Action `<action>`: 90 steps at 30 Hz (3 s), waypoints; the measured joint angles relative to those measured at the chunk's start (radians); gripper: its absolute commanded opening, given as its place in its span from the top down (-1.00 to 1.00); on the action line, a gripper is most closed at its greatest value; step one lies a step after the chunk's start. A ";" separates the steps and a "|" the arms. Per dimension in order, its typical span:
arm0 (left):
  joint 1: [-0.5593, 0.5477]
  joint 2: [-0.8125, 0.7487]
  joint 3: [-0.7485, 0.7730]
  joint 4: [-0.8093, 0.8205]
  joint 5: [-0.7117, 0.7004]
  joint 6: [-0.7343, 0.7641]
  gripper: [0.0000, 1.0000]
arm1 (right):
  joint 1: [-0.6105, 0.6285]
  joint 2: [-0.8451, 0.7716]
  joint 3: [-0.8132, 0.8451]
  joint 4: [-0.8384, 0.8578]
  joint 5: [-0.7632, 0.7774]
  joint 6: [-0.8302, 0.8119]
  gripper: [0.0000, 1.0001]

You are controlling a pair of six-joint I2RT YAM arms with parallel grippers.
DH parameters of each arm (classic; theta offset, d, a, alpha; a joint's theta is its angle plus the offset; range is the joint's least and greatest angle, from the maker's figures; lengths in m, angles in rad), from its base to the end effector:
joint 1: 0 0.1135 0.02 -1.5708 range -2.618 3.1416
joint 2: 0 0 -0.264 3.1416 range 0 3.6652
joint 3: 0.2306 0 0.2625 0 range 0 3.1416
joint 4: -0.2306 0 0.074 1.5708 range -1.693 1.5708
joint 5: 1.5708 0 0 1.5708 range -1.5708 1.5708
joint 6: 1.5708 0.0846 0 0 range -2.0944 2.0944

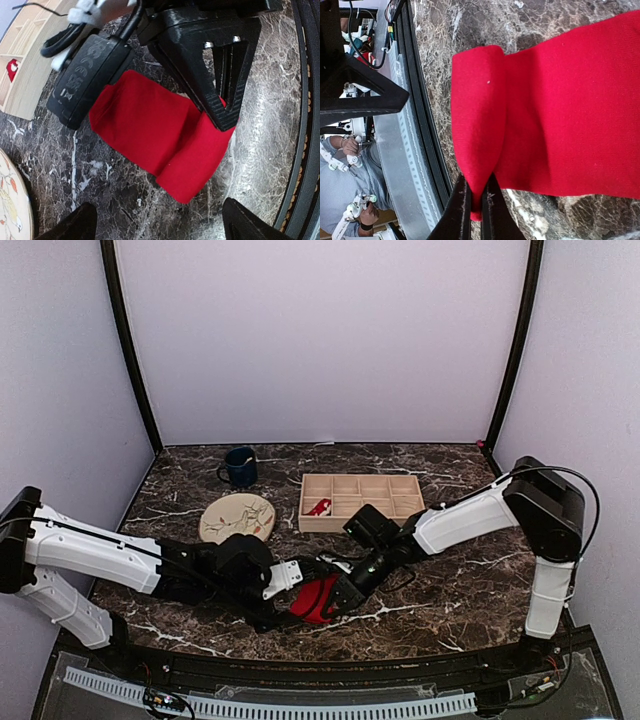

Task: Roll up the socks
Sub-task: Roll the sock at the center of the board.

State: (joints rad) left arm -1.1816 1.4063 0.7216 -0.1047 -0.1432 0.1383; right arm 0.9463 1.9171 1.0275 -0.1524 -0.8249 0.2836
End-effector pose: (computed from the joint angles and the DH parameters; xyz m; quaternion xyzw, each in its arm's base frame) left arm 0.1340 -0.2950 0.1468 0.5439 0.7453 -0.1319 0.3623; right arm 0.1738 0.3474 0.0876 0.3867 -0.8021 -0.4542 0.0277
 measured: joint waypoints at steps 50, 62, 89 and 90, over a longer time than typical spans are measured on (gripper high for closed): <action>-0.091 0.238 0.062 0.069 -0.031 0.296 0.61 | -0.009 0.052 0.003 0.007 -0.099 0.037 0.95; -0.091 0.257 0.101 0.010 0.023 0.295 0.90 | -0.022 0.052 -0.025 0.055 -0.105 0.074 0.53; 0.125 0.398 0.340 -0.282 0.462 0.222 0.83 | -0.039 -0.210 -0.311 0.341 0.099 0.130 0.34; 0.138 0.421 0.366 -0.305 0.501 0.219 0.83 | -0.027 -0.222 -0.314 0.335 0.138 0.111 0.33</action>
State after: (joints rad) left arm -1.0431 1.8271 1.0878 -0.4095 0.3576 0.3569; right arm 0.9195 1.6955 0.7136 0.1825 -0.6872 0.3950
